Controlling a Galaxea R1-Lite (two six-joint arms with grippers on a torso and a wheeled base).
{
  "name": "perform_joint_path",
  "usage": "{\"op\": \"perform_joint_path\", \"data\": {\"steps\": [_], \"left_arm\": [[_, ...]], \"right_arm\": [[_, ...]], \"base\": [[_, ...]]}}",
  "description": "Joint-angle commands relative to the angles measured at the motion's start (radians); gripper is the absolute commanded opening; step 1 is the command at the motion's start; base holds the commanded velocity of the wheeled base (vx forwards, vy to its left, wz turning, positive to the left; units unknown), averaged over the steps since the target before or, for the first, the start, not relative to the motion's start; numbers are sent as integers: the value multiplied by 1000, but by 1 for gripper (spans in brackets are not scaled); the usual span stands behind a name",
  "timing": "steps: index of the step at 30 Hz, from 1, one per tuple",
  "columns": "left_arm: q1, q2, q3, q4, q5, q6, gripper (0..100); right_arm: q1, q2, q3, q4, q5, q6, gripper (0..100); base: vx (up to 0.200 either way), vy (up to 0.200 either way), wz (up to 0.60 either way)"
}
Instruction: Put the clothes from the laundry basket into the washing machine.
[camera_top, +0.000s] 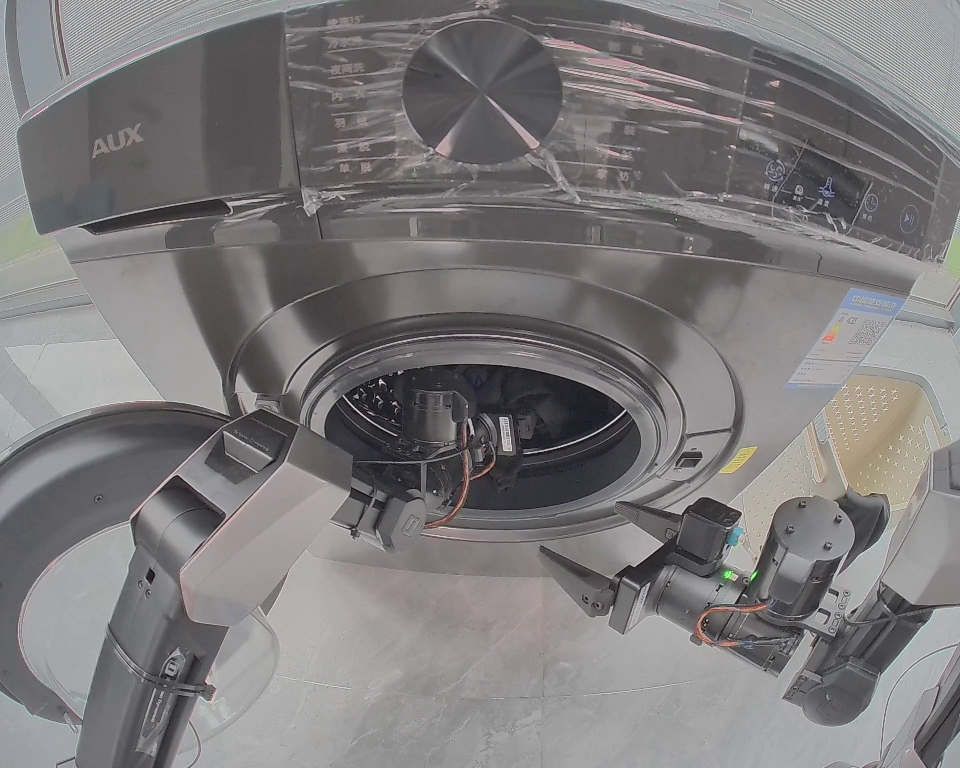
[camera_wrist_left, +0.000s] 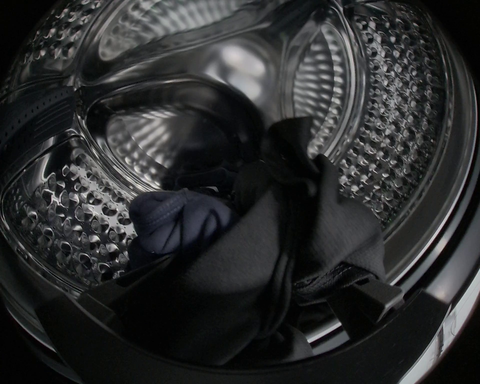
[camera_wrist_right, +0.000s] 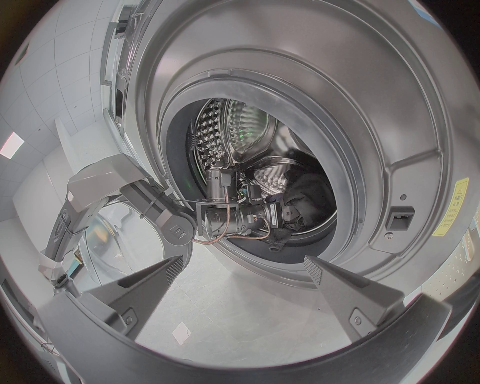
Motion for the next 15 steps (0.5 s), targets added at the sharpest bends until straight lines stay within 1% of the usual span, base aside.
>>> {"op": "perform_joint_path", "data": {"steps": [1,2,3,8,11,12,13,15], "left_arm": [[1,0,31,14,-11,4,100],[3,11,28,15,-14,13,100],[4,18,19,15,-15,20,0],[4,37,-30,14,-18,20,0],[3,49,-92,9,-15,15,0],[3,61,-127,6,-4,13,0],[3,66,-136,6,-4,13,0],[7,100,-230,2,22,13,0]], "right_arm": [[2,4,0,0,0,0,100],[2,4,0,0,0,0,100],[2,4,0,0,0,0,100],[2,6,0,0,0,0,100],[2,6,0,0,0,0,100],[2,6,0,0,0,0,100],[2,6,0,0,0,0,100],[2,6,0,-2,2,0,100]], "base": [[0,0,0],[0,0,0],[0,0,0],[0,0,0],[0,0,0],[0,0,0],[0,0,0],[0,0,0]]}}
